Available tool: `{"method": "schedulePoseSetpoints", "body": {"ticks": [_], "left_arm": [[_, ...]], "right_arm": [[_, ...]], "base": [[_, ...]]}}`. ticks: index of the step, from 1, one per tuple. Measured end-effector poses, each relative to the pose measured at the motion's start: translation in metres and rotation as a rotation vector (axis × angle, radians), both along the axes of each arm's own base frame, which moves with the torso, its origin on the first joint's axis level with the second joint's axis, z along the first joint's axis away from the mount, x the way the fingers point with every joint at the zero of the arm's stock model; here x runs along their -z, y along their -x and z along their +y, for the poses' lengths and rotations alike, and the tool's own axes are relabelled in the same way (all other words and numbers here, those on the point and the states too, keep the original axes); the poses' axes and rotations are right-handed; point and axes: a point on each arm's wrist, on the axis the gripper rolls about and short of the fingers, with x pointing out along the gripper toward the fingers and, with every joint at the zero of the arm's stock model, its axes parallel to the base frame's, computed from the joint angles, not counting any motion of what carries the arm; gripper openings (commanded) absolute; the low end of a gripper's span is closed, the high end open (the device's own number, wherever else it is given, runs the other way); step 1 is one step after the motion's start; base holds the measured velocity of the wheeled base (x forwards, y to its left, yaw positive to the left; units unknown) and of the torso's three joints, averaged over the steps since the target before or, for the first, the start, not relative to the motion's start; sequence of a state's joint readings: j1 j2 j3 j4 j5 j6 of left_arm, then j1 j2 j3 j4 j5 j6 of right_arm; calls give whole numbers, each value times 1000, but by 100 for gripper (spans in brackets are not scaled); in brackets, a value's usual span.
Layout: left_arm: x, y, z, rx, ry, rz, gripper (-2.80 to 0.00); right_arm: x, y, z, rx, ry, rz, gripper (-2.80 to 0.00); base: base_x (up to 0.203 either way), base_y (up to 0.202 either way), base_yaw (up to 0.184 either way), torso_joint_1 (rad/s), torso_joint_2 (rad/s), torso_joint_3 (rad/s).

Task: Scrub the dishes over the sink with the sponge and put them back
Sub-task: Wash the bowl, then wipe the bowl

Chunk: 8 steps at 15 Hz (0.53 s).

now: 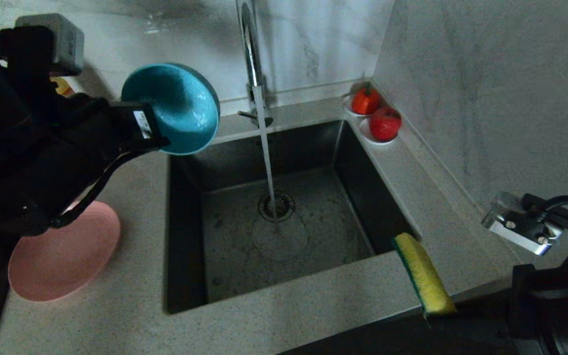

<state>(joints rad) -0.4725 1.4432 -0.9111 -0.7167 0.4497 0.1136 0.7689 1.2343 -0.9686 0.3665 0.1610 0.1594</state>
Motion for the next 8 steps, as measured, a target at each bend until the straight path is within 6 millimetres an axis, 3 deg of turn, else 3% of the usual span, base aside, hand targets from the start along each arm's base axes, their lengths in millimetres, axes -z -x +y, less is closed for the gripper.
{"method": "schedulePoseSetpoints", "body": {"ticks": [3,8], "left_arm": [[16,24,3,203,-11,229,-280],[46,52,-23,395,-12,399,-280]], "right_arm": [[-9,6,2,-45,-108,89,-280],[-23,16,-2,-215,-223,313,-280]], "base": [[0,0,0,0,0,0],[0,0,0,0,0,0]]}}
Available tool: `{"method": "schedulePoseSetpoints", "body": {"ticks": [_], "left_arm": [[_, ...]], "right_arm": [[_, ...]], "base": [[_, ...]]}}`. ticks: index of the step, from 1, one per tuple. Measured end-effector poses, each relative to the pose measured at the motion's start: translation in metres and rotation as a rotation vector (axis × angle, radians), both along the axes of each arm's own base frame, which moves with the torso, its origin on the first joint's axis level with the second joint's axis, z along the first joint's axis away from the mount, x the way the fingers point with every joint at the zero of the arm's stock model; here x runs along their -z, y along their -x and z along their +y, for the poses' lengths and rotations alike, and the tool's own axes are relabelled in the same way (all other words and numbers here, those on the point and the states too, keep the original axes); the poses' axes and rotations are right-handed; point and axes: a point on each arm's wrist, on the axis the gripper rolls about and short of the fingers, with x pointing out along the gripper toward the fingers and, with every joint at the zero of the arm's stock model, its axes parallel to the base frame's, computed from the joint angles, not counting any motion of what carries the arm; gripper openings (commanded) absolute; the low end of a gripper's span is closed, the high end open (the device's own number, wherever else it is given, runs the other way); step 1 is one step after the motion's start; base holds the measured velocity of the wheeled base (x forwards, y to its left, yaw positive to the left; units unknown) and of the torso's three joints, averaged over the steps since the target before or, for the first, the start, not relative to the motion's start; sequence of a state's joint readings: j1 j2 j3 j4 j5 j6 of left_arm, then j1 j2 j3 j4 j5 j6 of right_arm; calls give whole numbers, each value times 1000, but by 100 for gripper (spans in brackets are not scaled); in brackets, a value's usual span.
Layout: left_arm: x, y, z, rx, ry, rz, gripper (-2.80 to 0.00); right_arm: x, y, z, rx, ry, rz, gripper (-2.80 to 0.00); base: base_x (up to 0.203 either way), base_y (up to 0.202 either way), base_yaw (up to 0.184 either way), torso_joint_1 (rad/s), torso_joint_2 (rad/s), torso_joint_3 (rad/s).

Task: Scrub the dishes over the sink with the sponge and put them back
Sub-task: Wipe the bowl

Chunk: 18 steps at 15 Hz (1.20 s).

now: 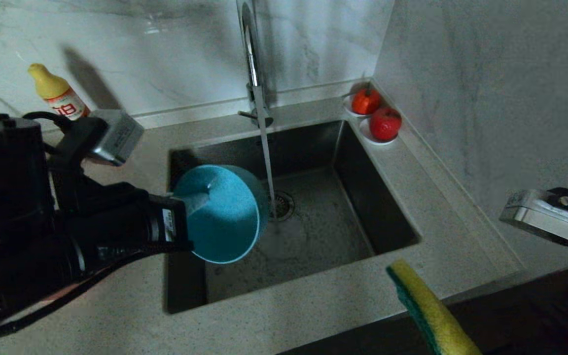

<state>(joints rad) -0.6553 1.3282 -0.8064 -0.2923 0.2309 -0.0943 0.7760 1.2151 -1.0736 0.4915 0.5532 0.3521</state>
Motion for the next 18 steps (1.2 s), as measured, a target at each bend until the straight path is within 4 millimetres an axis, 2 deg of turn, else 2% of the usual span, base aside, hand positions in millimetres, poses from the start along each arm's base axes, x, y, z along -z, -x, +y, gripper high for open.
{"method": "schedulePoseSetpoints", "body": {"ticks": [4,10,13,18], "left_arm": [[9,0,-20,29,14,41,-280],[10,-21,-50,-38,61,-42,-280],[19,-30,-60,-59,73,-13,-280],[19,-43,-73,-64,111,-38,-280]], "right_arm": [[-10,-4,5,-28,-17,66,-280],[-26,-18,23,-63,-49,67,-280],[-34,-23,37,-101,-63,59,-280],[-28,-33,58,-128,-38,84,-280]], "base": [[0,0,0,0,0,0],[0,0,0,0,0,0],[0,0,0,0,0,0],[0,0,0,0,0,0]]}}
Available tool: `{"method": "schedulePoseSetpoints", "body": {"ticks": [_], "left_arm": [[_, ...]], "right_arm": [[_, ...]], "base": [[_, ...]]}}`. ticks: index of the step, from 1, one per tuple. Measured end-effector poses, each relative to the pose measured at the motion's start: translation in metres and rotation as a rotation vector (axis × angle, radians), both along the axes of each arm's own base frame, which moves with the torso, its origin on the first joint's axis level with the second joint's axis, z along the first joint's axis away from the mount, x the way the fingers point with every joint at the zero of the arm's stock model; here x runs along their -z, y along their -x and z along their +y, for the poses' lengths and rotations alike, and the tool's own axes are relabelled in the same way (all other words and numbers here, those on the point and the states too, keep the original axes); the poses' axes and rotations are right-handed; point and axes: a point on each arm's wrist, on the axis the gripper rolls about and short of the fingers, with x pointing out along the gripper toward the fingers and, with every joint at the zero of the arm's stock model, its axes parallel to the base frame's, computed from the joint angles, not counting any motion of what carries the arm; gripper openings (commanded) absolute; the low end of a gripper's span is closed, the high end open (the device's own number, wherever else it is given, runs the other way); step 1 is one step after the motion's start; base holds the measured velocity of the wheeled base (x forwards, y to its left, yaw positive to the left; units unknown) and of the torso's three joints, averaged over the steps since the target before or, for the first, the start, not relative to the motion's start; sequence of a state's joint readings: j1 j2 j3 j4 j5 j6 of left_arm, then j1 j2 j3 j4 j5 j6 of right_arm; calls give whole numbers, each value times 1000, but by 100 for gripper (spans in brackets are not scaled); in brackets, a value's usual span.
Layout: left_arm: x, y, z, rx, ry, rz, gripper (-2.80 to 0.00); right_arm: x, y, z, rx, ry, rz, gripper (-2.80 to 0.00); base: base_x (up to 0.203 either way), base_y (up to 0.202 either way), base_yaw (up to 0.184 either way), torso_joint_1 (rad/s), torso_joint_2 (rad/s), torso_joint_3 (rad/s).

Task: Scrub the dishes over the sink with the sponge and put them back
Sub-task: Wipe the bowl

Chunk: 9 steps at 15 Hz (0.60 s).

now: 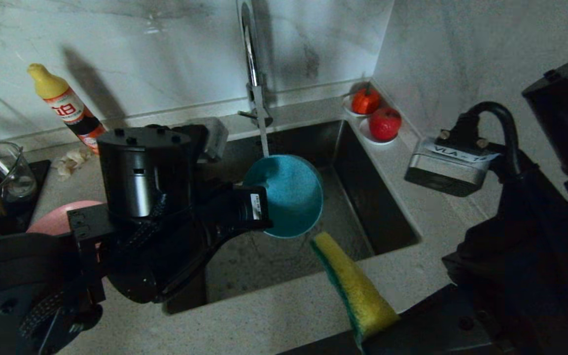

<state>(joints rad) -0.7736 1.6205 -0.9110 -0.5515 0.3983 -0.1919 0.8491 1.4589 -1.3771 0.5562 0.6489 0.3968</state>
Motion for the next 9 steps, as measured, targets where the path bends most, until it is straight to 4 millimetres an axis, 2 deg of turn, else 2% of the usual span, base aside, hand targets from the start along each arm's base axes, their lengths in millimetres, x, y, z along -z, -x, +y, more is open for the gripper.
{"method": "schedulePoseSetpoints", "body": {"ticks": [4,9], "left_arm": [[-4,0,0,-2,23,-4,-280],[-10,10,9,1,44,-17,-280]], "right_arm": [[2,-13,19,-10,12,12,-280],[3,-23,41,-30,13,17,-280]], "base": [[0,0,0,0,0,0],[0,0,0,0,0,0]]}}
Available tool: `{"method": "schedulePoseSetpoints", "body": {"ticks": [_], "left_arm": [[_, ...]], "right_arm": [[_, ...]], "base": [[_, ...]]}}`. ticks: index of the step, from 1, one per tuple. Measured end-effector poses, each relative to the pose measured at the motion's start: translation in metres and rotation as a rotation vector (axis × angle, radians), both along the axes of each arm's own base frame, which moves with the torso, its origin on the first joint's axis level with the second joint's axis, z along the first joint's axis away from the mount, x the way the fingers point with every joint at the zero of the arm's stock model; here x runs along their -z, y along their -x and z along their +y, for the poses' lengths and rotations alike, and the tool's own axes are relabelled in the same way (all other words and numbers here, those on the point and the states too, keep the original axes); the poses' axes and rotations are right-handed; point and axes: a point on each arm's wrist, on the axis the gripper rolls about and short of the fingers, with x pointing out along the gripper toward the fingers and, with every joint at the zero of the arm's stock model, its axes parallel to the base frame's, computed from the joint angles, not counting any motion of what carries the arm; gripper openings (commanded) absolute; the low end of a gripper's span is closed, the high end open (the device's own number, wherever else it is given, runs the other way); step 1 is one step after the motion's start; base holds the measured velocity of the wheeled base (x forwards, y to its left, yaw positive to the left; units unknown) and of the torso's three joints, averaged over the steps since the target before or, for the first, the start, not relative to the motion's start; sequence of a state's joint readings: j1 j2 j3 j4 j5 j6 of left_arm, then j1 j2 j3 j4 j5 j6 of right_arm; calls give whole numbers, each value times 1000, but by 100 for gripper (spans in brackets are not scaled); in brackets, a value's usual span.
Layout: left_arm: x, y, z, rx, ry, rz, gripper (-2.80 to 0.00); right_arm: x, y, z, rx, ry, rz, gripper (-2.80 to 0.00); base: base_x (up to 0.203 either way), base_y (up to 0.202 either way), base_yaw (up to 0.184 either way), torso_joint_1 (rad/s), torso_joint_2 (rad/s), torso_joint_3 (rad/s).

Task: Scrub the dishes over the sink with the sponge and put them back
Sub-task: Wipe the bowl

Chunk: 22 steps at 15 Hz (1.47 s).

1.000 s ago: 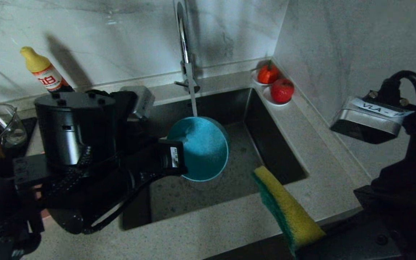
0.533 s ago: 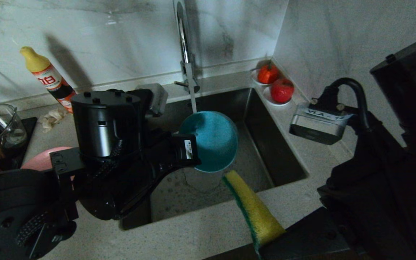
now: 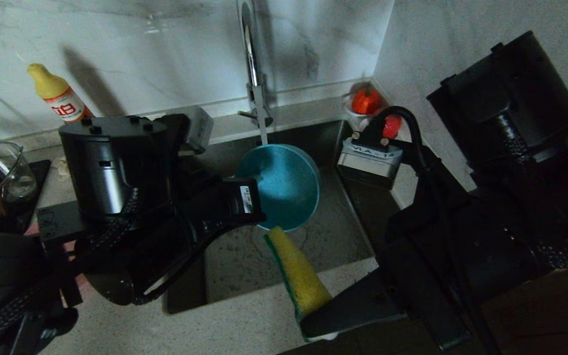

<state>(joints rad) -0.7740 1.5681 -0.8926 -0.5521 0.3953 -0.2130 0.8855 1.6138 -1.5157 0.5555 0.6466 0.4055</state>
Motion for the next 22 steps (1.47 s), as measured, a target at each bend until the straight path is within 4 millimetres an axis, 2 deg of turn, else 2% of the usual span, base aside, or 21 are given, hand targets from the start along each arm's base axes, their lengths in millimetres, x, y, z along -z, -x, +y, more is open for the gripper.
{"method": "schedulePoseSetpoints", "body": {"ticks": [7,14,22], "left_arm": [[2,15,8,26,0,5,-280],[15,24,13,40,-10,9,-280],[28,30,10,64,-39,30,-280]], "right_arm": [[2,-19,12,28,1,-3,-280],[-11,-36,7,84,-39,-29,-280],[-26,-39,3,123,-83,-25,-280]], "base": [[0,0,0,0,0,0],[0,0,0,0,0,0],[0,0,0,0,0,0]]}}
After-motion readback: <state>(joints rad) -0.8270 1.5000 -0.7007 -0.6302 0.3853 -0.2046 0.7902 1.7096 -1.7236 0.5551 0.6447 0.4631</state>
